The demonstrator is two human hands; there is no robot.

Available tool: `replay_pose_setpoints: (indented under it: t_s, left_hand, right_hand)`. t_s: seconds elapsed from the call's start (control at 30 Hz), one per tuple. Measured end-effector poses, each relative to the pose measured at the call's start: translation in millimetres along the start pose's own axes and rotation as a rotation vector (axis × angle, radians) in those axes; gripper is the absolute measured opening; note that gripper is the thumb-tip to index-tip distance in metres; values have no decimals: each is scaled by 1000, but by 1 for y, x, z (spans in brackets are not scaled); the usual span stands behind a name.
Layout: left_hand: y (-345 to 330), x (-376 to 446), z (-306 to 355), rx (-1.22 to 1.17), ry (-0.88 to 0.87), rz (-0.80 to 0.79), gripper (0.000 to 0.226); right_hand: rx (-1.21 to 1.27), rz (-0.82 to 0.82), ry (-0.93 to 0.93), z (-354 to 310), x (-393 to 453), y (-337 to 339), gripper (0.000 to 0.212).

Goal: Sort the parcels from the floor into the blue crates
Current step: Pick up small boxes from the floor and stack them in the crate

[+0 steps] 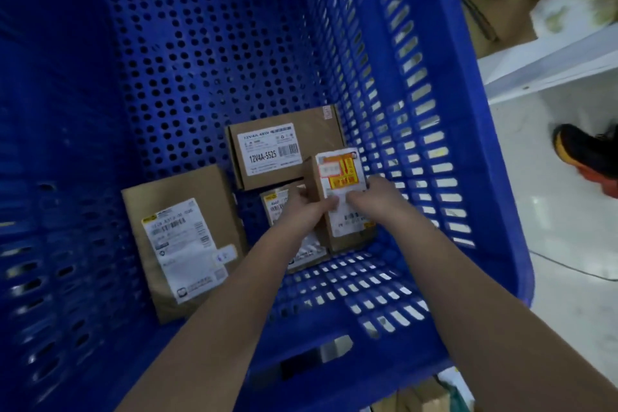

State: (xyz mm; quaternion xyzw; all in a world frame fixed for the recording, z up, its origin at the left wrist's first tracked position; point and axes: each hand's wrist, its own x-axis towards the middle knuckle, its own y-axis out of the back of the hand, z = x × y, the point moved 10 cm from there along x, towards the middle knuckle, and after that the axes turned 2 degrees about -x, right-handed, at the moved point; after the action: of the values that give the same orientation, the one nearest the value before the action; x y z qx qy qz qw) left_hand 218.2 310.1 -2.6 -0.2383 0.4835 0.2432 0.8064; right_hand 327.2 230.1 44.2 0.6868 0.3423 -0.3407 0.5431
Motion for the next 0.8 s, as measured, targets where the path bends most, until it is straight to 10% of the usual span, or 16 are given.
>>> replay_pose_setpoints:
  t_s: [0.1, 0.37, 0.8]
  left_hand:
    - [-5, 3, -2, 108, 23, 66, 58]
    - [-23, 1, -17, 285, 91, 2, 17]
    - [-24, -10, -4, 544, 45, 28, 29]
  right_hand:
    - [-181, 90, -83, 6, 9, 2, 47]
    - [-812, 38, -50, -10, 6, -16, 38]
    - [-898, -90, -12, -3, -10, -20, 42]
